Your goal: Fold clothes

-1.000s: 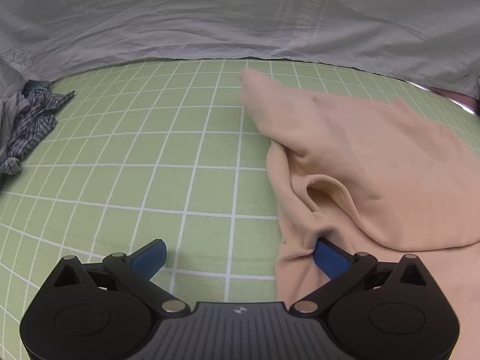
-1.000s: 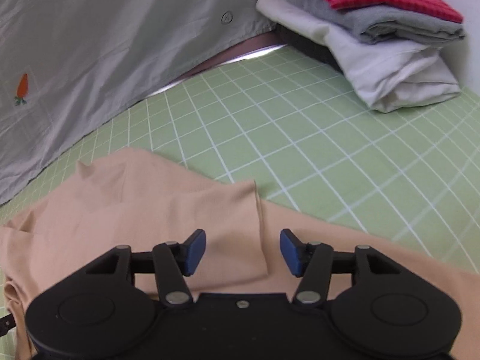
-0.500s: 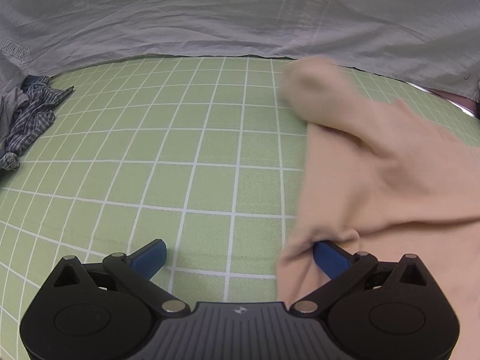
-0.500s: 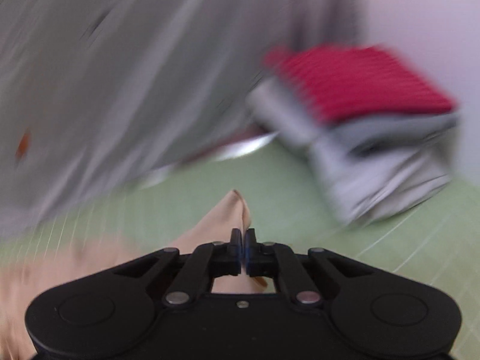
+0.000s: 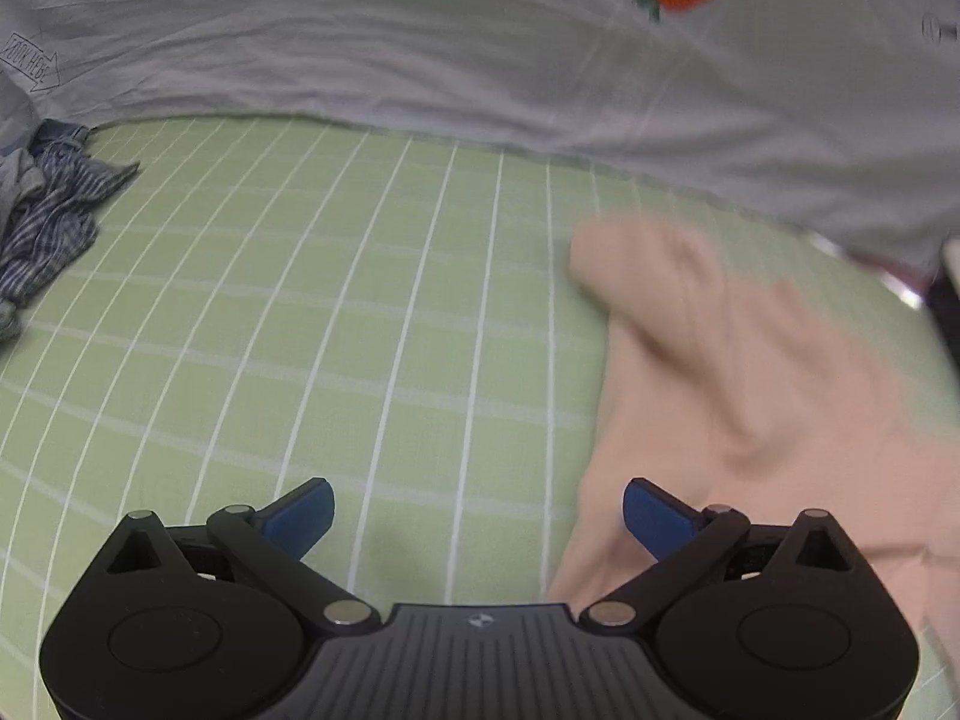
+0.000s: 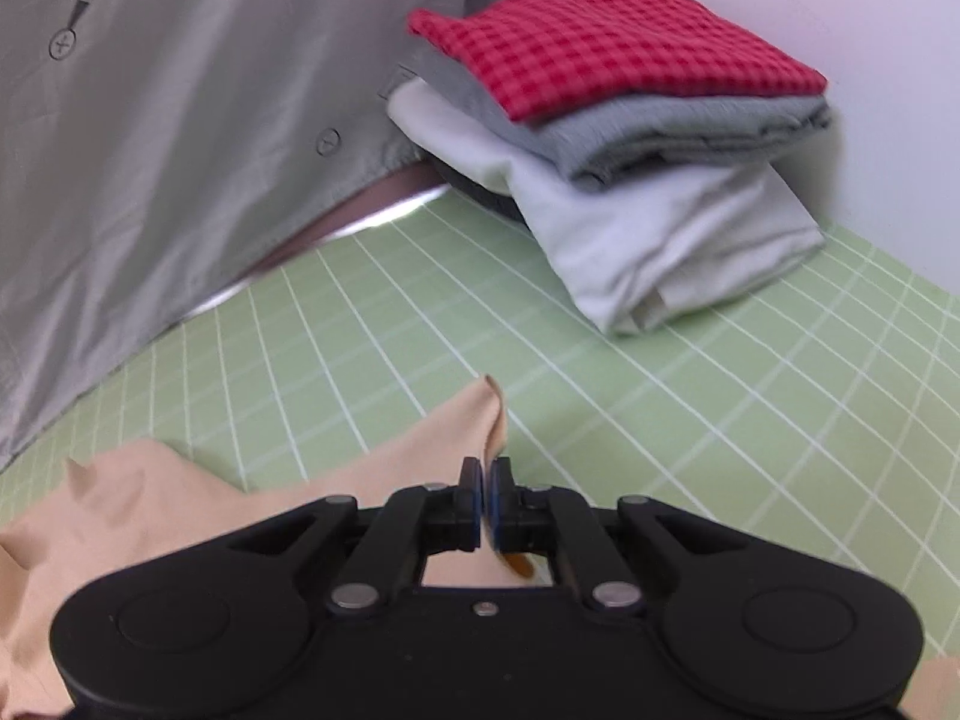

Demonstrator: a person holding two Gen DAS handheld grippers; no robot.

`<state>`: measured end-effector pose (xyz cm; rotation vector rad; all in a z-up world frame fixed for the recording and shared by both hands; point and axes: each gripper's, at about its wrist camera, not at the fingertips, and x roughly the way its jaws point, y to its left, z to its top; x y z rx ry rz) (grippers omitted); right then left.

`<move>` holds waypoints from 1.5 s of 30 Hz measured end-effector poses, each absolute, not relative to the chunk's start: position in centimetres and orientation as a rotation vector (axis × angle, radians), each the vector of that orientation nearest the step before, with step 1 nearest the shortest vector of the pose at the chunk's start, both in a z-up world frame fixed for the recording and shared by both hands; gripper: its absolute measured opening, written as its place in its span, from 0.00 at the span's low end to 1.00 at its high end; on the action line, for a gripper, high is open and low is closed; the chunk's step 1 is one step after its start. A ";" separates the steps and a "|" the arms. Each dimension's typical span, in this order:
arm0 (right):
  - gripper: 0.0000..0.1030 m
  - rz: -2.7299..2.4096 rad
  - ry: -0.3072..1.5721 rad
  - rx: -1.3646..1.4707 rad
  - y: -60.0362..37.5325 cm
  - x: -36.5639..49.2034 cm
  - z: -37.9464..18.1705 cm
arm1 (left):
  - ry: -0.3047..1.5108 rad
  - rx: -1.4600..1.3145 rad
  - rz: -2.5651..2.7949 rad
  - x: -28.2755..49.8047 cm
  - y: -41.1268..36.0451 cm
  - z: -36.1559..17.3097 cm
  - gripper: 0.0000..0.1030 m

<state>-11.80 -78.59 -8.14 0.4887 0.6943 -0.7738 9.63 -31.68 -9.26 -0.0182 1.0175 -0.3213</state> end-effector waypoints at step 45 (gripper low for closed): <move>0.71 -0.848 0.777 0.394 -72.4 -11.7 -8.6 | 1.029 -0.047 -0.254 8.9 -31.3 -9.6 0.83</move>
